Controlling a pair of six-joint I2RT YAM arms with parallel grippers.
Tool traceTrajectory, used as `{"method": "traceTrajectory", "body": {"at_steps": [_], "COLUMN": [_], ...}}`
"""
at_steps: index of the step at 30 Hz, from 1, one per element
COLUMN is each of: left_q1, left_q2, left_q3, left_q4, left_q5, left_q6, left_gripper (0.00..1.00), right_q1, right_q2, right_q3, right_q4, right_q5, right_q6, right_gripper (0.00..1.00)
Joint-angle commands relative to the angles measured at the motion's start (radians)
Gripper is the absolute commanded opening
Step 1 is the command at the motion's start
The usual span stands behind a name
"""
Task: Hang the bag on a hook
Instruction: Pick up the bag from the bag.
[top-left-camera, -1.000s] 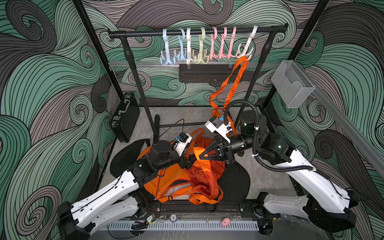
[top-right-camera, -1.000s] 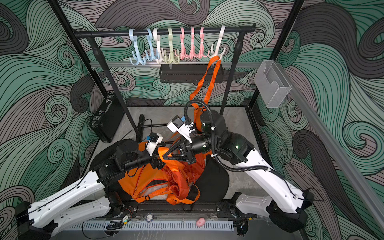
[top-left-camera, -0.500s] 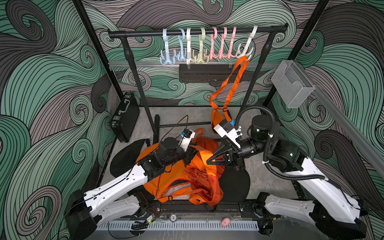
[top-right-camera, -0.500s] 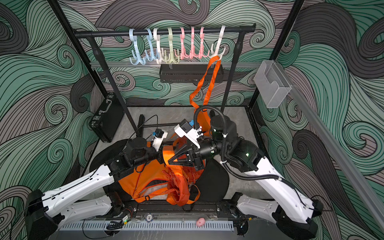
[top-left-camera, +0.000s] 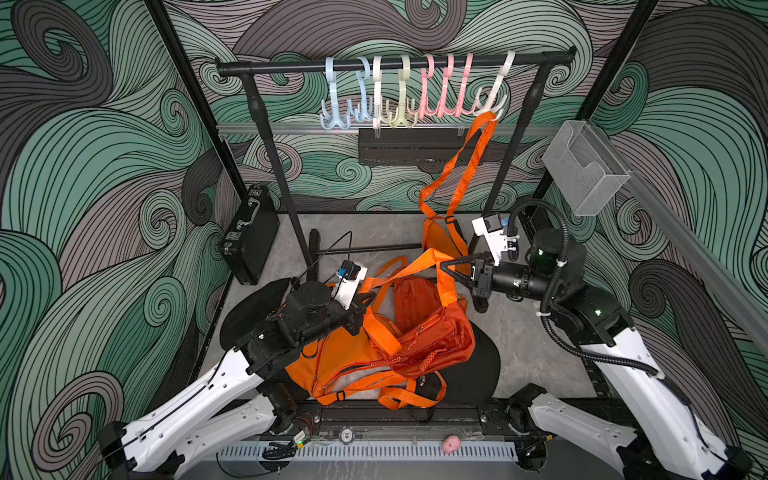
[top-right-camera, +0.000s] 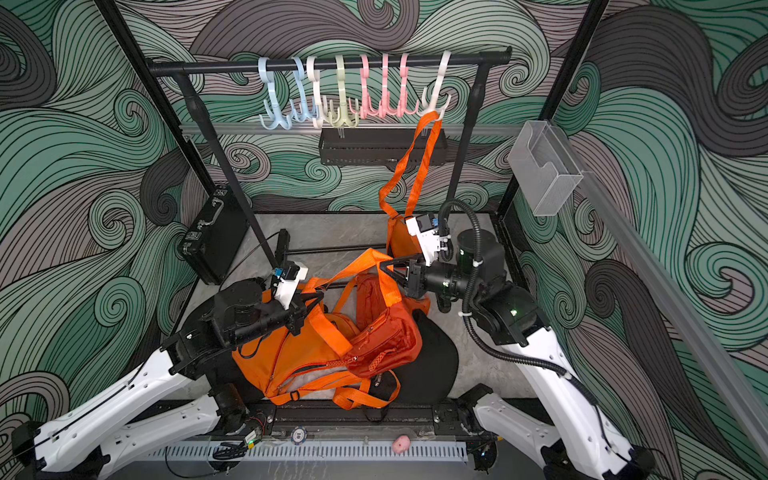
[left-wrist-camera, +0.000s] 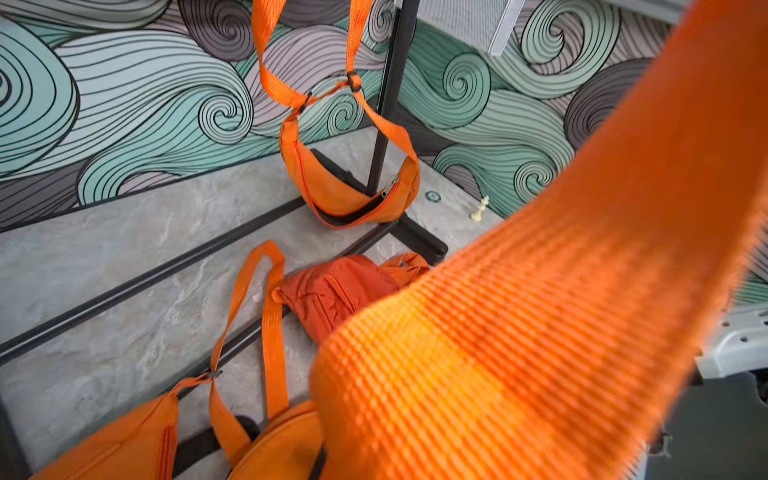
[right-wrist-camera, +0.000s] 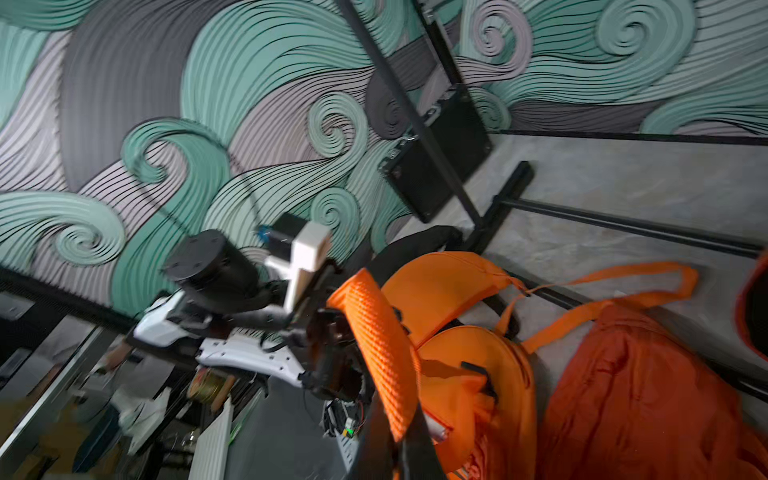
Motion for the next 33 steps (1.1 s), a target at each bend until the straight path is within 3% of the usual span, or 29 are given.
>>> {"method": "traceTrajectory", "body": {"at_steps": [1,2,8,13,17,24,33], "left_q1": [0.003,0.003,0.003,0.003,0.003,0.003,0.003], "left_q2": [0.045,0.073,0.215,0.276,0.321,0.338,0.335], "left_q3": [0.143,0.188,0.377,0.445,0.505,0.559,0.542], "left_q4": [-0.249,-0.31,-0.543,-0.57,-0.602,-0.636,-0.625], "left_q5": [0.028,0.031,0.072,0.119,0.131,0.125,0.161], "left_q6": [0.058,0.075,0.125,0.141,0.164,0.178,0.171], "left_gripper": [0.0,0.0,0.0,0.0,0.0,0.0,0.0], "right_q1": [-0.037,-0.036,-0.028,0.061,0.188,0.261,0.383], "right_q2": [0.043,0.057,0.05,0.033,0.042,0.044,0.107], "right_q3": [0.002,0.001,-0.011,-0.024,-0.018,-0.141,-0.204], "right_q4": [-0.072,-0.088,-0.128,-0.125,-0.11,0.046,0.248], "right_q5": [0.138,0.149,0.166,0.181,0.264,0.251,0.46], "right_q6": [0.01,-0.003,-0.117,-0.227,-0.315,-0.367,-0.422], "right_gripper": [0.0,0.0,0.36,0.5,0.55,0.57,0.56]}}
